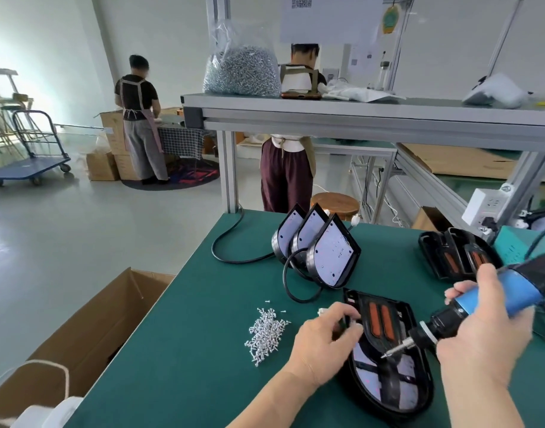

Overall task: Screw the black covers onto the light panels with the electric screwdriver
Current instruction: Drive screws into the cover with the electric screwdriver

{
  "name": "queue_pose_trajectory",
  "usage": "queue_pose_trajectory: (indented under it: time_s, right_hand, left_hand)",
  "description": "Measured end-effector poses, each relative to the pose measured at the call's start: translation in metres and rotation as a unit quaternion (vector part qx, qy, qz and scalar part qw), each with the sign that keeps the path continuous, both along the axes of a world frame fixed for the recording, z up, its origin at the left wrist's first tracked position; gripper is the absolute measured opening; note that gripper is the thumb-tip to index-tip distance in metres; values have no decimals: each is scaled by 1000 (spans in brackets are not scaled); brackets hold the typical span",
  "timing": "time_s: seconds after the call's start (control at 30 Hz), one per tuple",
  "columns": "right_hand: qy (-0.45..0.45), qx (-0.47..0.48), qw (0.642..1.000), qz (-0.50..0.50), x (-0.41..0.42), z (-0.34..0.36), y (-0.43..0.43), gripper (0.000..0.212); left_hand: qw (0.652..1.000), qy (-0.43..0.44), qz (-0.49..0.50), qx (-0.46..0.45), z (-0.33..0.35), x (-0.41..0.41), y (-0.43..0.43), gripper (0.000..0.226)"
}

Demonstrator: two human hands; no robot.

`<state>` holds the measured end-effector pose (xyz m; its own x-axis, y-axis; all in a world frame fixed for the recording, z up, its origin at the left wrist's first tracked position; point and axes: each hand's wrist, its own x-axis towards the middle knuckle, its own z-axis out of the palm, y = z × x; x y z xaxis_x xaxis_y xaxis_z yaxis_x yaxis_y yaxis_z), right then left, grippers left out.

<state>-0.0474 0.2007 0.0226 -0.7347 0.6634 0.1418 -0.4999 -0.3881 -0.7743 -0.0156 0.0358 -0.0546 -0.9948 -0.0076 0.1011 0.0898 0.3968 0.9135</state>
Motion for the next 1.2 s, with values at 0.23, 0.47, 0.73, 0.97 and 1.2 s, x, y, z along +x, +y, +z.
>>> queue_pose_trajectory:
  time_s: [0.23,0.47,0.73,0.97,1.2]
  right_hand:
    - [29,74,995,57,12,5,-11,21]
    - [39,107,991,71,21,2,-30,13]
    - [58,129,988,68,16,3,-40,12]
    - [55,135,986,82,12,-4,-44,15]
    - [70,164,973,144,10,-6,-48,18]
  left_hand:
    - [1000,24,12,7,-5,-1,-6,14]
    - [999,6,-2,47,-3,-1,-9,23]
    - [998,17,0,57,-6,-1,-11,19]
    - [997,17,-2,79,-7,-2,-12,17]
    - [995,21,17,96,-10,-3,-13,8]
